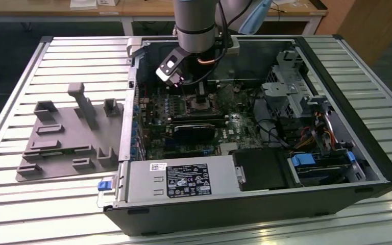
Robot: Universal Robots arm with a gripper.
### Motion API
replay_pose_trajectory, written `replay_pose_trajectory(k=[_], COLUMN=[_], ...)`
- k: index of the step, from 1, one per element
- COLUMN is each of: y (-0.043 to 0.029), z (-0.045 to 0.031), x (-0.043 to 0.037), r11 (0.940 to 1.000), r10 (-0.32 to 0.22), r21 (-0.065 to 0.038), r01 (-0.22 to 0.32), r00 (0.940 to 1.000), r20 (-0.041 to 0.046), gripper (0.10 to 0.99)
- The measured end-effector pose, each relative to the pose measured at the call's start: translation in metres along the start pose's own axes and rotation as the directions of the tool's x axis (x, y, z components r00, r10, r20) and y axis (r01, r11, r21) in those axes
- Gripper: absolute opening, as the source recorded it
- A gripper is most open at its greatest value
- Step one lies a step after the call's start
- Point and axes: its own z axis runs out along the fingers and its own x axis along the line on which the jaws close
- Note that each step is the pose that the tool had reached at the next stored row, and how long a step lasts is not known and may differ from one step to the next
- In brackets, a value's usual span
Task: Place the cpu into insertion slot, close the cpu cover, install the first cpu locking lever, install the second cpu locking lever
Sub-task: 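Place the cpu into insertion slot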
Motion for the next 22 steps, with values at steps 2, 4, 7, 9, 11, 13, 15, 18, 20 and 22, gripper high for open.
replay_pose_trajectory(k=[2,4,7,9,11,13,15,18,20,22], y=[0.0002,0.0003,0.0003,0.0003,0.0001,0.0,0.0,-0.0001,-0.0001,-0.0001], z=[0.0009,0.0027,0.0036,0.004,0.0053,0.0062,0.0065,0.007,0.0071,0.0071], x=[0.0,0.0,-0.0004,-0.0009,-0.0011,-0.0012,-0.0011,-0.0012,-0.0011,-0.0012], r11=[1.0,1.0,1.0,1.0,1.0,1.0,1.0,1.0,1.0,1.0], r10=[0.0,-0.002,-0.004,-0.004,-0.004,-0.007,-0.008,-0.009,-0.008,-0.007], r21=[0.0,0.0,0.0,0.0,0.0,0.0,0.0,0.0,0.0,0.0], r01=[0.0,0.002,0.004,0.004,0.004,0.007,0.008,0.009,0.008,0.007], r00=[1.0,1.0,1.0,1.0,1.0,1.0,1.0,0.9999,0.9999,0.9998], r20=[-0.0002,0.0001,0.0009,0.0009,0.0008,0.0002,-0.0015,-0.0059,-0.0111,-0.0172], gripper=[0.102,0.102,0.102,0.102,0.102,0.102,0.102,0.102,0.102,0.102])
